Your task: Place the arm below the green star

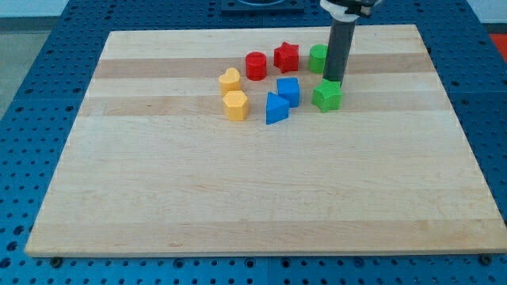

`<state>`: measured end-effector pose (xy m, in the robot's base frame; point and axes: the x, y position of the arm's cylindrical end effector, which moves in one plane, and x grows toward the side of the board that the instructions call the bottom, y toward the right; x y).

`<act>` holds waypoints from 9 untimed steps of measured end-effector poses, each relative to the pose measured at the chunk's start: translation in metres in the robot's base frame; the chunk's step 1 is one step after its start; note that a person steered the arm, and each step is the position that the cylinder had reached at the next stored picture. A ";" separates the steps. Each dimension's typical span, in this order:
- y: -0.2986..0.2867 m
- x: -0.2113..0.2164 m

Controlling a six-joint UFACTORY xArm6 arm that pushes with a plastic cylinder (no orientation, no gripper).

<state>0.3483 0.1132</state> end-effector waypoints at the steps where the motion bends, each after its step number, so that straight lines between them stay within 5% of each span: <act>1: 0.000 0.001; 4: 0.079 0.008; 7: 0.047 0.100; 9: 0.047 0.095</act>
<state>0.4433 0.1599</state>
